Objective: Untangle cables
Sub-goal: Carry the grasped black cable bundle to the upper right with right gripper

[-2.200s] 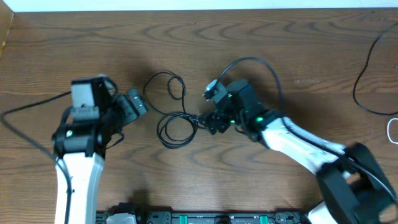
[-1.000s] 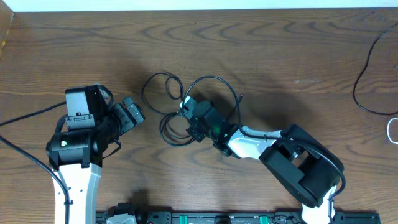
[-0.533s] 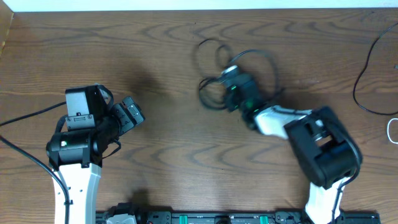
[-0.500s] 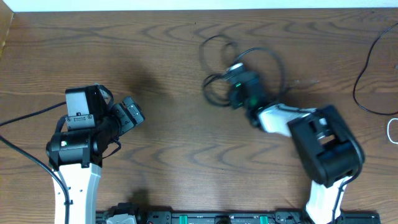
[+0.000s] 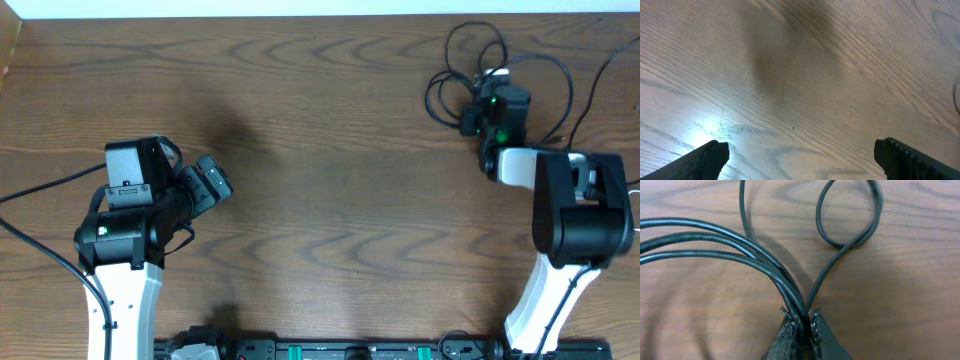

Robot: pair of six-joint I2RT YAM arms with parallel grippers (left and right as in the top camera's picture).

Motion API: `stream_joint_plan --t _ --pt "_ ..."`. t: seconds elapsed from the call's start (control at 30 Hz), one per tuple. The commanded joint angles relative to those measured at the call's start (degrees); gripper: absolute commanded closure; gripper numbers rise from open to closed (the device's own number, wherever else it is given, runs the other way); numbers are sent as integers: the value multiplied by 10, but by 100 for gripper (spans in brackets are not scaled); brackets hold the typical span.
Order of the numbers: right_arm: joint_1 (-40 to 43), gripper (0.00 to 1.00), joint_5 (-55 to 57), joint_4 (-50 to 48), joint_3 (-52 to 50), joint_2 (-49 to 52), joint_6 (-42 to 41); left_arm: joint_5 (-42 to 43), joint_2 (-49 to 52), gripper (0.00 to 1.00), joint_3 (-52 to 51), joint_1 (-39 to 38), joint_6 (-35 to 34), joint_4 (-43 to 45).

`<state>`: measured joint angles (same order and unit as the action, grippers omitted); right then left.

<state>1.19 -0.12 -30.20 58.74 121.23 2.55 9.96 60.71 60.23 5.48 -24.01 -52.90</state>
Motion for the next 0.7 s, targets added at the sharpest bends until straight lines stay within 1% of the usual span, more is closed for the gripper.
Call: stream_joint_plan --t 0.0,0.17,0.27,0.37,0.53,0.67 --pt "4 99 2 3 62 50 0 -5 0 1 0 2 -2 -2" --pt "9 99 90 38 132 74 1 -5 0 0 0 2 -2 -2" --pt "23 99 90 40 143 74 1 -5 0 0 0 2 -2 -2" --pt "35 99 90 68 147 66 9 -5 0 1 0 2 -2 -2" --pt "41 99 82 134 147 29 10 -5 0 1 0 2 -2 -2" --pt "40 99 -3 199 147 -1 10 -5 0 1 0 2 -2 -2"
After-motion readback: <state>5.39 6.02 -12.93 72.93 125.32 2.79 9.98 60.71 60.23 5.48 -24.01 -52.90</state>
